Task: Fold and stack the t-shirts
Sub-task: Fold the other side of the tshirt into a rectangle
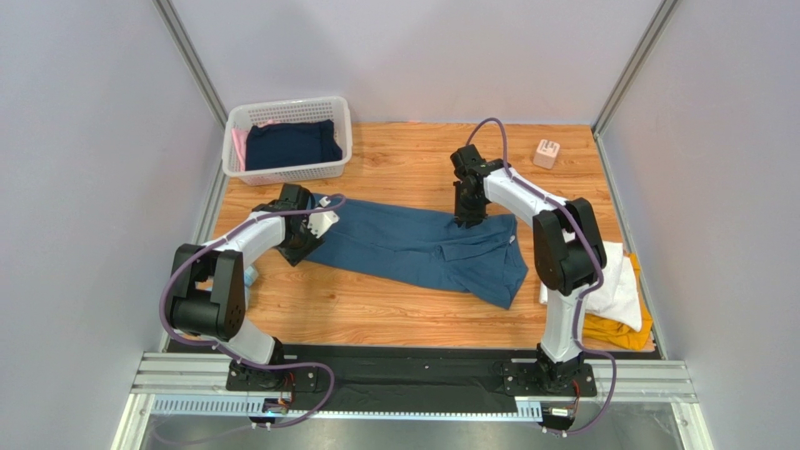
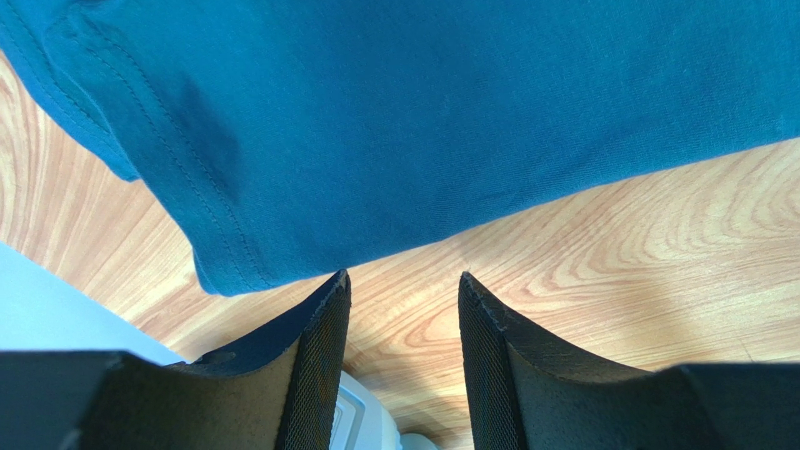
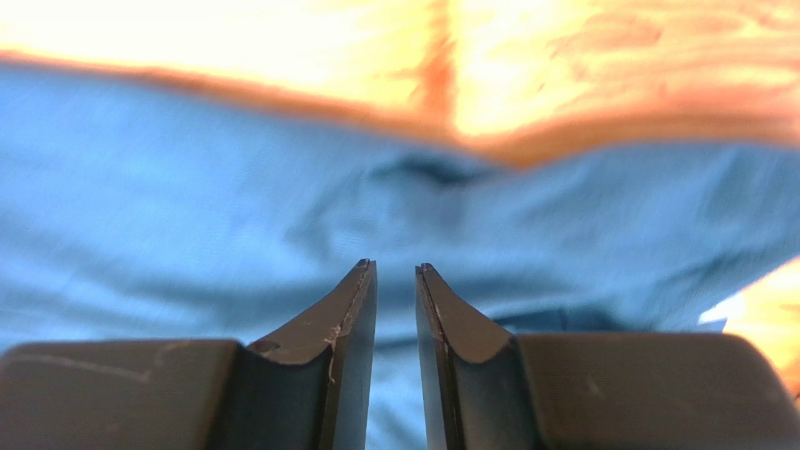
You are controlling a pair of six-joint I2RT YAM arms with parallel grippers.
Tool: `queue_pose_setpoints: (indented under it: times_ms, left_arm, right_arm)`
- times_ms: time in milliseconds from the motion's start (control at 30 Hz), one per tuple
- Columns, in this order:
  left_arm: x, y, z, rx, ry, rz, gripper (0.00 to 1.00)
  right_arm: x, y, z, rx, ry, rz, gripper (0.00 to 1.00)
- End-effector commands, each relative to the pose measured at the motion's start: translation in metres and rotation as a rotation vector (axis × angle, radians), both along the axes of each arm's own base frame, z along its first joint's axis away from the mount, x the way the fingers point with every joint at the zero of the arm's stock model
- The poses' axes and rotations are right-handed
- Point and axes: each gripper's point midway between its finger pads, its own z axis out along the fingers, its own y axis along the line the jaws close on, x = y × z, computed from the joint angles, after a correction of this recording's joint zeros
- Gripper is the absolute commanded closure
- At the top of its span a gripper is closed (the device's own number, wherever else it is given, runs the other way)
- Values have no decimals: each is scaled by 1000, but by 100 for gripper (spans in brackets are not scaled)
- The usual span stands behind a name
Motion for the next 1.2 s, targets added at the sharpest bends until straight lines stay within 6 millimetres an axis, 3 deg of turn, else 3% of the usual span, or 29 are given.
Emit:
queue_pose_setpoints:
  times_ms: [0, 100, 200, 233, 267, 367, 400, 433, 467, 533, 567, 700, 967, 1167]
  left_arm:
    - [4, 0, 9, -1, -43, -18, 47]
    - [2, 0, 8, -2, -37, -18, 47]
    - [3, 1, 10, 2, -45, -19, 47]
    - [4, 1, 11, 1, -48, -19, 47]
    - [5, 0, 10, -1, -45, -20, 47]
    - [7, -1, 10, -7, -41, -16, 47]
    - [7, -2, 9, -10, -40, -14, 47]
    - [8, -2, 9, -13, -40, -11, 48]
    - [9, -3, 8, -13, -36, -13, 47]
    - [10, -3, 9, -15, -38, -10, 47]
    - [11, -2, 10, -15, -39, -9, 47]
    - [12, -2, 11, -11, -40, -9, 47]
    - [12, -2, 14, -7, -43, -11, 47]
    - [10, -2, 10, -11, -31, -9, 47]
  right_arm:
    - [28, -10, -6, -68, -19, -12, 74]
    - [37, -14, 1, -89, -8, -21, 74]
    - [39, -9, 45, -55, -92, -23, 73]
    - [33, -10, 51, -54, -98, -24, 73]
    - [27, -12, 75, -38, -147, -28, 73]
    - [-3, -17, 81, -71, -157, -9, 68]
    - [-11, -19, 95, -71, -195, -10, 67]
    - [-21, -17, 92, -76, -191, 5, 66]
    - [-37, -23, 76, -93, -153, 4, 66]
    - [-53, -22, 70, -69, -152, 11, 66]
    - [-68, -28, 50, -83, -106, 11, 66]
    - [-81, -28, 11, -76, -48, 2, 67]
    - [-78, -24, -23, -88, 7, 2, 69]
    - [-72, -18, -23, -71, -6, 2, 71]
